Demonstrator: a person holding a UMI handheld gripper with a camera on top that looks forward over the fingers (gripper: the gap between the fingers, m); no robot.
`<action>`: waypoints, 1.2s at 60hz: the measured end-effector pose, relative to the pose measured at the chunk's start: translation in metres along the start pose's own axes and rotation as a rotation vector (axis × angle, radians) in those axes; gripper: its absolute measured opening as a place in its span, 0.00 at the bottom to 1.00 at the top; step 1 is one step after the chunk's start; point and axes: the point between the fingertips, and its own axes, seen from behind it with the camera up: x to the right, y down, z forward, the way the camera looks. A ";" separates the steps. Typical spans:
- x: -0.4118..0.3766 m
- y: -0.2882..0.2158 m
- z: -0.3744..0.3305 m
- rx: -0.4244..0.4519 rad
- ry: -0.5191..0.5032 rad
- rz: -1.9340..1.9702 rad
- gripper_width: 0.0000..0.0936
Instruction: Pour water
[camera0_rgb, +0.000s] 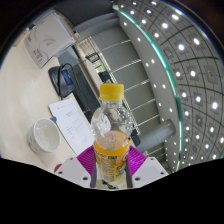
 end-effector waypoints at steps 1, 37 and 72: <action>0.001 -0.001 -0.001 0.005 -0.010 0.049 0.44; -0.116 0.078 0.034 -0.083 -0.372 0.962 0.44; -0.090 0.100 -0.025 -0.253 -0.301 1.060 0.92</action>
